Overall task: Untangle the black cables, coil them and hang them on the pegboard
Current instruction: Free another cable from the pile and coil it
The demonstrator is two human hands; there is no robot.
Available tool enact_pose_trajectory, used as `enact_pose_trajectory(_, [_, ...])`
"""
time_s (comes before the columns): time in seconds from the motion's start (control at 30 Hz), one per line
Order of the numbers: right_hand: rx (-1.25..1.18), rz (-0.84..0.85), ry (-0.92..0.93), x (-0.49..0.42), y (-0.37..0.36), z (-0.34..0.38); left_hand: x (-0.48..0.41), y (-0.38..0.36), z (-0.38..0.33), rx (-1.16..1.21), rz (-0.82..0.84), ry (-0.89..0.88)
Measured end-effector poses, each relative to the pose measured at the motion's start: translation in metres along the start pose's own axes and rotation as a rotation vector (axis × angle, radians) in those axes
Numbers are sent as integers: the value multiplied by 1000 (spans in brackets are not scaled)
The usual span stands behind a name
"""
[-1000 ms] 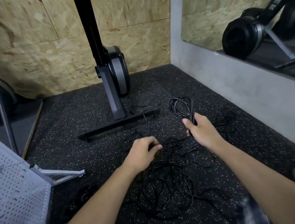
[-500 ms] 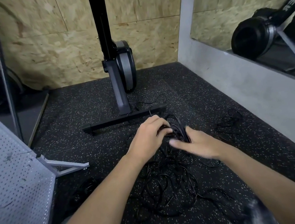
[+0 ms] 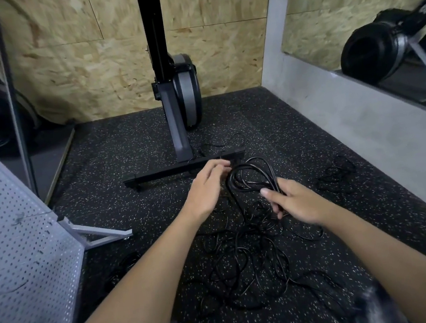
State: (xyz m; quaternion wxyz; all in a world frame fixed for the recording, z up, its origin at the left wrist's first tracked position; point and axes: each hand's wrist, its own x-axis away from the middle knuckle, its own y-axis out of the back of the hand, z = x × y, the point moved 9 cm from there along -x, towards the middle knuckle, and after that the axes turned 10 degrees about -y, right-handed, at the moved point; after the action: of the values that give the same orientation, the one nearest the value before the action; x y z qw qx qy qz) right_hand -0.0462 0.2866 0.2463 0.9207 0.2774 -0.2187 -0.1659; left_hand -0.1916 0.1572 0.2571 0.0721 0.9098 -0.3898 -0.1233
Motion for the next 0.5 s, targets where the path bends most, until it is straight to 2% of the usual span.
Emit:
enact_pose_trajectory(0.13, [-98, -10, 108, 8, 7, 17, 3, -9, 31, 80, 109, 178])
enact_pose_trajectory(0.23, [-203, 16, 181, 10, 9, 26, 3, -13, 39, 17, 145, 134])
enact_pose_trajectory(0.33, [-240, 34, 201, 9, 11, 25, 0, -5, 38, -152, 60, 59])
enact_pose_trajectory(0.37, [-246, 14, 201, 8, 12, 24, -1, -2, 35, -140, 24, 43])
enact_pose_trajectory(0.5, [-241, -211, 189, 2, 26, 17, 2, -14, 9, 196, 2, 74])
